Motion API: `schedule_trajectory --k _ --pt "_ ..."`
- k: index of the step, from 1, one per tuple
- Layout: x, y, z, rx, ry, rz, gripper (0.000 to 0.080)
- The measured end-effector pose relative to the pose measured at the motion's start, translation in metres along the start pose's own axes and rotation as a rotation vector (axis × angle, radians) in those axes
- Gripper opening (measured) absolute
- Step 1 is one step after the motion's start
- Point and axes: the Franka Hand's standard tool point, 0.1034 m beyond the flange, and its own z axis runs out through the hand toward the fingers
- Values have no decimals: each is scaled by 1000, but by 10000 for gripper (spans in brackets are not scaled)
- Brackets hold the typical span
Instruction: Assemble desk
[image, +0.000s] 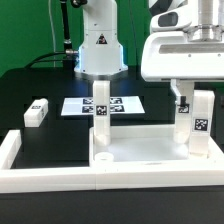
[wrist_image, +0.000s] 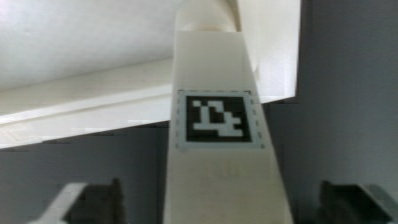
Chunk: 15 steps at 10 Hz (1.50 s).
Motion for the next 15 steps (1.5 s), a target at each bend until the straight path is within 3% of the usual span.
schedule_trajectory --k 1,2,6,8,9,11,13,15 --pt "0 0 0 0 0 -1 629" --pt "0 0 0 0 0 -1 644" --pt "0 0 0 0 -1 -7 649" --pt "18 4 -18 -3 -41 -38 649" --pt "21 7 -19 -3 -41 -38 649" --pt "18 12 -16 -16 -64 -38 649" --pt "19 19 -16 -62 -197 -42 649" --pt "25 21 -21 -88 -300 -9 649"
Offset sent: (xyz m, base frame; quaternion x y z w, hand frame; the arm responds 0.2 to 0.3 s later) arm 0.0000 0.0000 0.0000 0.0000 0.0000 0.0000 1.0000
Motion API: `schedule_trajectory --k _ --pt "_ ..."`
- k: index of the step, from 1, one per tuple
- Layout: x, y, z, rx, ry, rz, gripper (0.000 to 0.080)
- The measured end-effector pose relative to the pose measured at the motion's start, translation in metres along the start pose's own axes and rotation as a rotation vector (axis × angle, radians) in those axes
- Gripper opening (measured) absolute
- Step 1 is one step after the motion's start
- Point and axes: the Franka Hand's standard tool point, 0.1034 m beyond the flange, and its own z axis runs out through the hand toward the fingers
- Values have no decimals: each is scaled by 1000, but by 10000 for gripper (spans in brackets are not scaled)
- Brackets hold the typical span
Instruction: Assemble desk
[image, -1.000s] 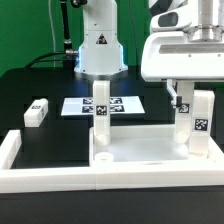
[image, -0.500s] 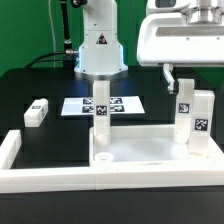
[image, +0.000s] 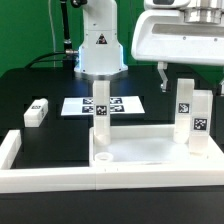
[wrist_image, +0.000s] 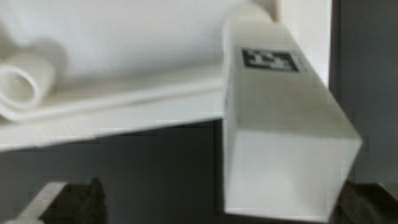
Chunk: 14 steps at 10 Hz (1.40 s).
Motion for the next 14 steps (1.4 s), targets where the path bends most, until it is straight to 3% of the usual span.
schedule_trajectory --k 2,7,9,11,12,13,14 --pt "7 -1 -2 -9 -63 41 649" --pt "-10 -26 13 14 -36 73 649" --pt "-11 -26 14 10 -45 99 649" --pt "-12 -26 14 10 -46 173 389" --pt "-12 -26 14 8 -47 255 389" --pt "-12 -26 14 6 -48 314 289" --pt "-12 -25 15 3 -48 395 289"
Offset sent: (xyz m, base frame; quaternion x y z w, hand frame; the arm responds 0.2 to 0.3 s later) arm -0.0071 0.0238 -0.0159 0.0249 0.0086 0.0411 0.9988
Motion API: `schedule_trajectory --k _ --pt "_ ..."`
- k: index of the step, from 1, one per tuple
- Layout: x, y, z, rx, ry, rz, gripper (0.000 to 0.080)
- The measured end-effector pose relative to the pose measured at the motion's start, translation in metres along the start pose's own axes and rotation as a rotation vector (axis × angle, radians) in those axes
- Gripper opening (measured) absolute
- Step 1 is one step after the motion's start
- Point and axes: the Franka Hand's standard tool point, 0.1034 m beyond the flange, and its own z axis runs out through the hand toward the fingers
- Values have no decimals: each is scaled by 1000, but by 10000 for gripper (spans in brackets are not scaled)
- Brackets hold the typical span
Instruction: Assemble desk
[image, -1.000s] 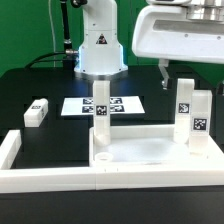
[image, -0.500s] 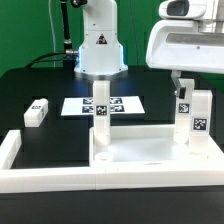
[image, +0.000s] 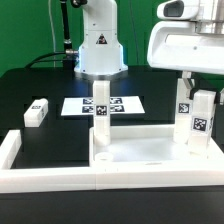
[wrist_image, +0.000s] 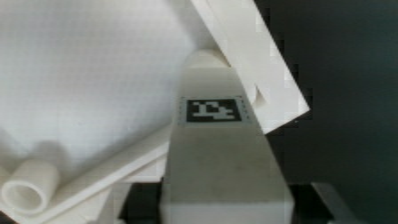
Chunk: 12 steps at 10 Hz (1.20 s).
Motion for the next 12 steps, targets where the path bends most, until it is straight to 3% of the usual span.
schedule_trajectory --k 3,4,6,7,8,10,11,12 --pt "1 1 0 -1 0 203 289" --pt "3 3 1 6 -11 380 289" --pt "4 5 1 30 -61 692 291" --pt "5 6 2 86 -96 883 294" --pt "4 8 2 106 -118 984 294" --pt "2 5 2 101 -123 1056 300" --pt "2 5 3 101 -123 1056 511" --pt "2 4 2 106 -116 1020 511"
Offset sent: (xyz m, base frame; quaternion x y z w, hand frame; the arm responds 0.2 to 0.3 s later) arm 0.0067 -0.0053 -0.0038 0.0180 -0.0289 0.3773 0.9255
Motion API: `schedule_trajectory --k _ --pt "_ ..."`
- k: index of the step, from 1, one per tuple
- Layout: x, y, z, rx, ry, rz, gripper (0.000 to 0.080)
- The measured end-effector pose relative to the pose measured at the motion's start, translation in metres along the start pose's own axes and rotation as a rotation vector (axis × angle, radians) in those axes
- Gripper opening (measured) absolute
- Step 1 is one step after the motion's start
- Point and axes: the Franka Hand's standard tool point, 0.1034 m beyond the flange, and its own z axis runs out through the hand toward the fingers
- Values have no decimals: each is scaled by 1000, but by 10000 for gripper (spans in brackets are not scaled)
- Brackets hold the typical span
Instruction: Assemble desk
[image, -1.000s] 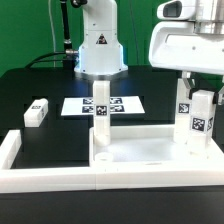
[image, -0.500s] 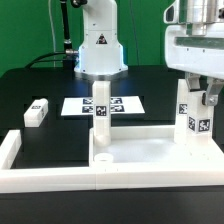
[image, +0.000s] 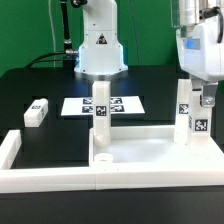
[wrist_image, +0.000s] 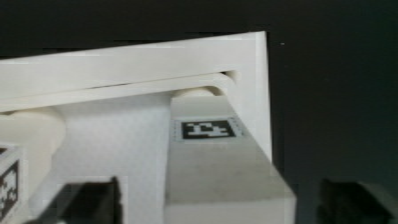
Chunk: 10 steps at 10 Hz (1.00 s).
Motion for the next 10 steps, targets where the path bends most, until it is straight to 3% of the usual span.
schedule_trajectory --k 1,4,6,8,10 --pt "-5 -4 -1 30 5 -211 620" --pt "-12 -3 0 60 15 -609 648" --pt "-10 -4 0 58 21 -717 649" --pt "-9 -3 1 42 44 -954 649" --pt "-7 -4 3 -15 73 -1332 649"
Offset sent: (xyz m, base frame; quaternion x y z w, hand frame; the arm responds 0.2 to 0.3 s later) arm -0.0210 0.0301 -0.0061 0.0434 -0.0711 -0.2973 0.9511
